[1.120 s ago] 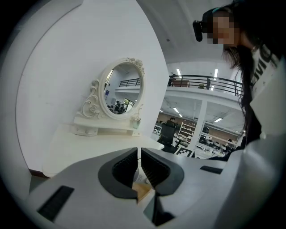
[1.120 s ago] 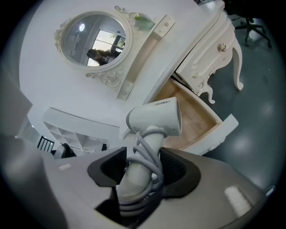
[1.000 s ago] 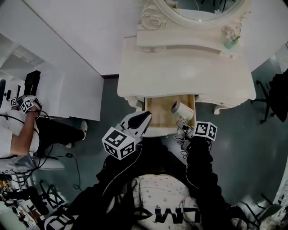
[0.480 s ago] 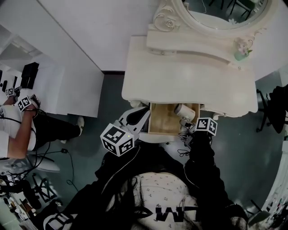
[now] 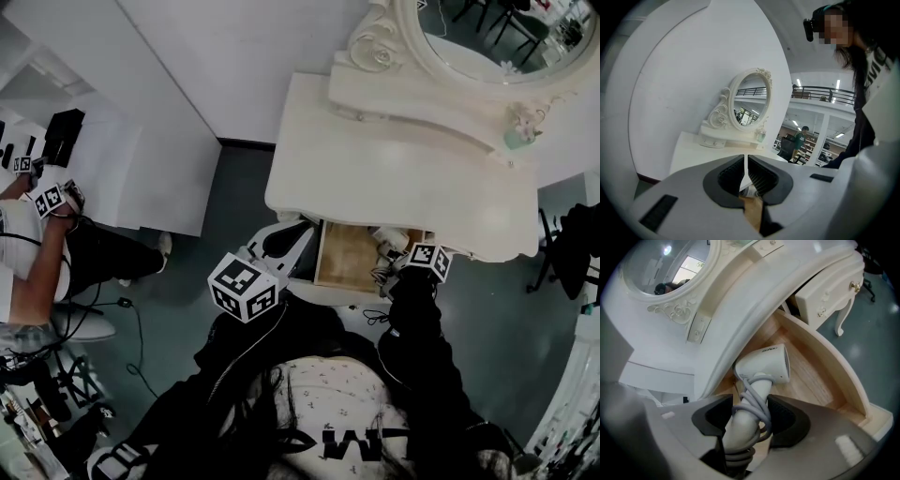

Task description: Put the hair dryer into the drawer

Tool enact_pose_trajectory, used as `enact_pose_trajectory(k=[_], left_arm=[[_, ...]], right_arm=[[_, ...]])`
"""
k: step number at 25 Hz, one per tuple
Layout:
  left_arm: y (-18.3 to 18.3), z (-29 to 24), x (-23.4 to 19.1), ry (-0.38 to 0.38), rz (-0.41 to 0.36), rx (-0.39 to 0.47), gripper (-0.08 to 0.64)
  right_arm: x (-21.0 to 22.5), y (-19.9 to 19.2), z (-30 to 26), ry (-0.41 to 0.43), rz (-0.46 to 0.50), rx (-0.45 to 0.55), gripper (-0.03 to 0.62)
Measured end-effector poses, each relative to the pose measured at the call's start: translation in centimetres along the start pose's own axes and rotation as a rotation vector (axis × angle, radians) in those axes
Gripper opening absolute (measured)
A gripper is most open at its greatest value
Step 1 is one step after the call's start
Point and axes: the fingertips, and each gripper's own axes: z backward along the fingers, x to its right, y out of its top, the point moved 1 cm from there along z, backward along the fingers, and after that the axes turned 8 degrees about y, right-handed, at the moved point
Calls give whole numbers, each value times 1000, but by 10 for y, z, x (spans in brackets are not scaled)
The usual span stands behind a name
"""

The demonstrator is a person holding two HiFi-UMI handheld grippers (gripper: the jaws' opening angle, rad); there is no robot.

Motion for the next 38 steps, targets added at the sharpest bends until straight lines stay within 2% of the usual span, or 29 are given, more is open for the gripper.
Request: enact_pose_trajectory(k=[3, 11, 18, 25, 30, 33, 38], left_arm=[[0, 0, -8, 8, 5, 0, 2], [-1, 4, -30, 43, 14, -11, 2], [-2, 11, -39, 72, 22, -23, 3], [-7, 20, -46, 109, 32, -21, 2], [-11, 23, -44, 119, 30, -25, 3], [-13, 26, -43, 129, 30, -23, 2], [-13, 32, -44, 146, 32, -16, 2]], right_arm=[[7, 1, -9, -18, -45, 23, 244], [8, 10, -33, -52, -6, 83, 244], [16, 6, -58, -23, -64, 122, 239], [19, 10, -70, 49, -52, 143, 239], [23, 9, -76, 48, -78, 117, 246], [24, 7, -78, 24, -33, 99, 266], [20, 4, -70, -82, 126, 60, 309]])
